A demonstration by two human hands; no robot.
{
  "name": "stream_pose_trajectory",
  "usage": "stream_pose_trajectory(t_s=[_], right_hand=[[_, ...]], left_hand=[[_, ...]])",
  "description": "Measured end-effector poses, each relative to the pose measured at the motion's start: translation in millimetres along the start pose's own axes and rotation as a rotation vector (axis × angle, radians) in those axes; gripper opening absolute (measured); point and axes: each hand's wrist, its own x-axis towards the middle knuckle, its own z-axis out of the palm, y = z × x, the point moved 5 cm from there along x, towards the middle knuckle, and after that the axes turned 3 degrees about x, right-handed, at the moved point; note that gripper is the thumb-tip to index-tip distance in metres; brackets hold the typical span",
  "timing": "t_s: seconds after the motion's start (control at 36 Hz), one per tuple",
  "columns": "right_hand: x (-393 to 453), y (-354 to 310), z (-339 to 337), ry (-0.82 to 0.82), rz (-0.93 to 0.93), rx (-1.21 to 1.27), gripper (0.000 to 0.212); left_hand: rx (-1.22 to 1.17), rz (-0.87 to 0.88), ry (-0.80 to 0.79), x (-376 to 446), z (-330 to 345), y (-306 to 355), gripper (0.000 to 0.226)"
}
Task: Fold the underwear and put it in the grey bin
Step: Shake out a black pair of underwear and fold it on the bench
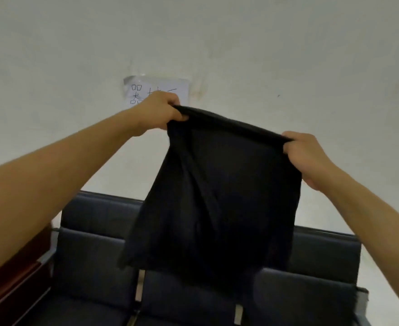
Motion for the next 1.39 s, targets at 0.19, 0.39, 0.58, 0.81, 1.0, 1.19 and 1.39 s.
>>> stream_pose_trajectory(t_s=[0.19, 0.39, 0.58, 0.81, 1.0, 1.19, 1.39], right_hand=[[-6.6, -42.1, 59.6, -0.343, -0.059, -0.1, 0.028], [6.9, -39.7, 96.0, -0.337, -0.04, -0.294, 0.011], [17.9, -93.2, 191.4, -0.434, -0.158, 0.124, 0.062], [35.8, -76.0, 216.1, -0.412, 0.29, 0.356, 0.025], [54.9, -77.5, 193.6, -0.345, 0.218, 0.92, 0.03], [74.1, -94.4, 150.1, -0.231, 0.092, 1.056, 0.03], [83.4, -97.3, 138.1, -0.178, 0.023, 0.99, 0.026]], left_hand=[[-0.165, -0.121, -0.008, 6.2, -47.3, -64.0, 0.023], [-0.112, -0.106, -0.132, 10.4, -60.3, -98.0, 0.024], [-0.165, 0.029, -0.269, 28.0, -37.0, -46.4, 0.022], [0.627, 0.063, 0.193, 50.0, -37.5, -63.3, 0.046], [-0.138, -0.315, -0.242, 58.2, 16.9, -143.5, 0.034], [0.108, -0.251, -0.564, 47.1, 43.7, -200.0, 0.029], [0.221, -0.136, -1.018, 16.4, 94.9, -209.0, 0.044]])
